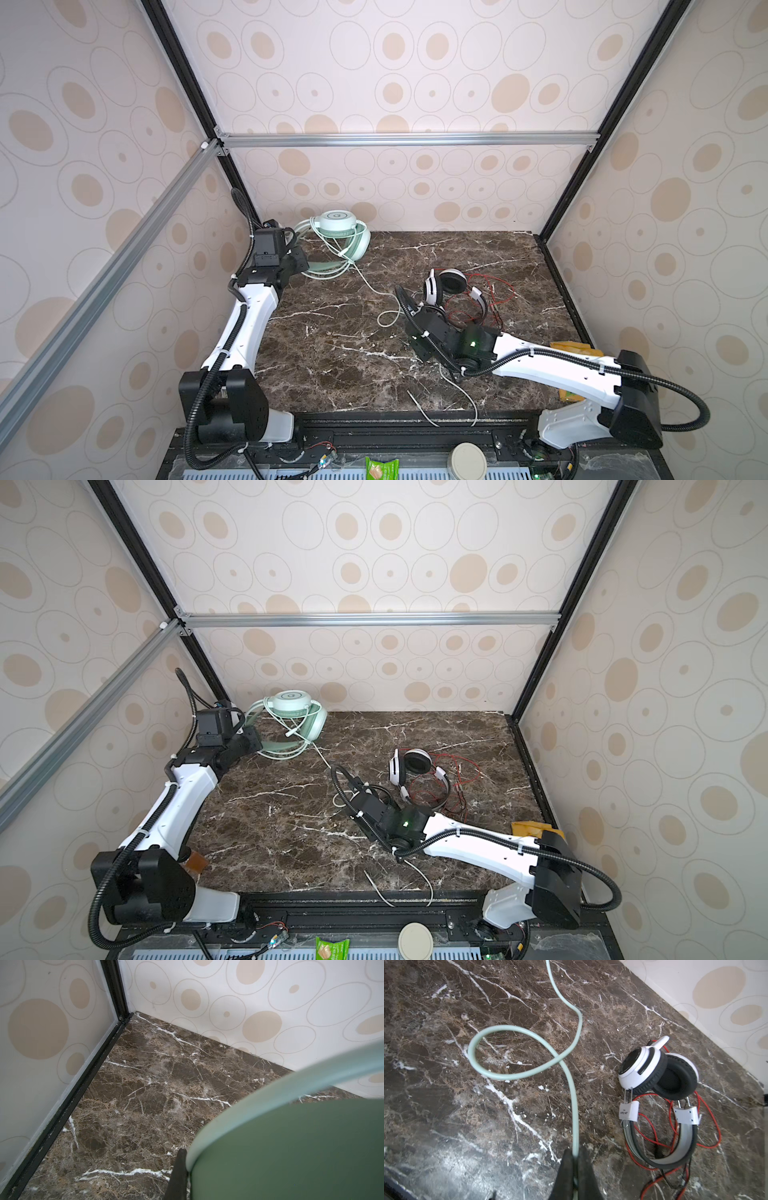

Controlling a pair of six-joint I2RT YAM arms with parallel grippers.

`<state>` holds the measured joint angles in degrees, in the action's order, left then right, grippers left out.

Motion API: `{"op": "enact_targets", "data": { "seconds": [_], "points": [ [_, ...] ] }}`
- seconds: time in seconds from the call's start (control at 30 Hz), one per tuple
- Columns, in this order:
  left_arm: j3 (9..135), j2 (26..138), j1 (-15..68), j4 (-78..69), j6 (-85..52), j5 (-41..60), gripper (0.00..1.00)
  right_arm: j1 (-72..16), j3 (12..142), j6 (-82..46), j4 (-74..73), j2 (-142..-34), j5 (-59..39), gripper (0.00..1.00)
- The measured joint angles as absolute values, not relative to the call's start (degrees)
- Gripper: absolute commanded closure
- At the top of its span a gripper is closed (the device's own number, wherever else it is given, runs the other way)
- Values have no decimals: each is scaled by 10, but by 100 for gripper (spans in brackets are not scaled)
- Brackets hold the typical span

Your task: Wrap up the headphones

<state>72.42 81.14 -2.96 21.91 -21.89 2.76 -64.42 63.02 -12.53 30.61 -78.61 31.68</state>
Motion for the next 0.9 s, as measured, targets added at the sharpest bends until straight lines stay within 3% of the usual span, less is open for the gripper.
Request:
{"op": "enact_targets", "data": {
  "seconds": [0.47,0.9],
  "points": [
    [724,826,-60,231,-232,-36,100,-715,620,-128,446,-647,433,100],
    [724,830,-84,250,-258,-74,100,-736,585,-206,568,-614,489,100]
  ]
}}
